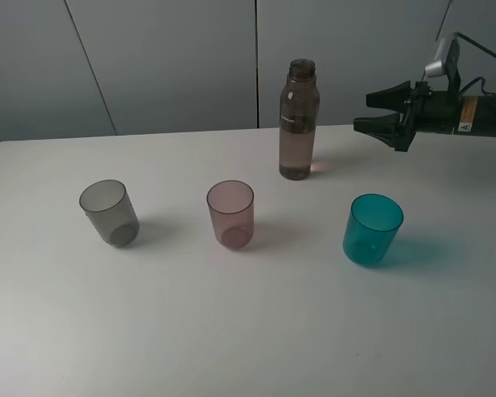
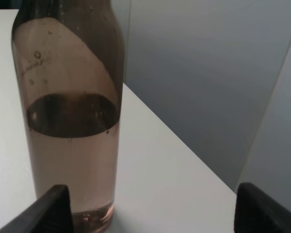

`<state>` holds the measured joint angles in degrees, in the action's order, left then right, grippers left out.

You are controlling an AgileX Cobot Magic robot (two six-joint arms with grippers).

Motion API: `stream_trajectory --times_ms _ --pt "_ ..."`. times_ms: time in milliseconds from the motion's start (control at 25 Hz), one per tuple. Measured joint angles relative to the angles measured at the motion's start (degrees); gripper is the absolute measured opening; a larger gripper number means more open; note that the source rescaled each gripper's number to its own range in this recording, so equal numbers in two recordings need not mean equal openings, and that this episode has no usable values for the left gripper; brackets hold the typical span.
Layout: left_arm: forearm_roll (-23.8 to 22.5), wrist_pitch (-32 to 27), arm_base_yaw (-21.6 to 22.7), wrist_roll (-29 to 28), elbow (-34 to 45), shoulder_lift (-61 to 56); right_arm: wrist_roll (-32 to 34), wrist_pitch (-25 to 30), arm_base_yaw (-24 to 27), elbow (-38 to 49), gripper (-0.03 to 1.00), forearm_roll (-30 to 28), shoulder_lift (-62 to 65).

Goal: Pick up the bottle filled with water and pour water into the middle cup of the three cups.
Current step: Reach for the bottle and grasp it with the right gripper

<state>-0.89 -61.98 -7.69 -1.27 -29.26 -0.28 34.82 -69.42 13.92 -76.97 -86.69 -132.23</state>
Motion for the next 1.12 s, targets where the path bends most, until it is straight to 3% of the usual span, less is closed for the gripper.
stream_trajectory --times_ms 80,160,360,480,1120 --pt "0.0 0.0 0.0 0.0 0.0 0.0 0.0 -0.11 -0.34 -0.11 0.26 0.0 -1.06" --pt "0.0 0.0 0.0 0.0 0.0 0.0 0.0 -0.11 -0.57 -0.46 0.32 -0.24 -2.11" --pt "0.0 0.0 0.0 0.0 0.0 0.0 0.0 -0.11 -0.71 -0.55 0.81 -0.96 -3.13" --pt "0.0 0.0 0.0 0.0 0.0 0.0 0.0 -0.11 -0.71 -0.55 0.96 -0.96 -3.49" --pt "0.0 0.0 0.0 0.0 0.0 0.0 -0.98 -0.11 -4.05 -3.41 1.0 0.96 -7.42"
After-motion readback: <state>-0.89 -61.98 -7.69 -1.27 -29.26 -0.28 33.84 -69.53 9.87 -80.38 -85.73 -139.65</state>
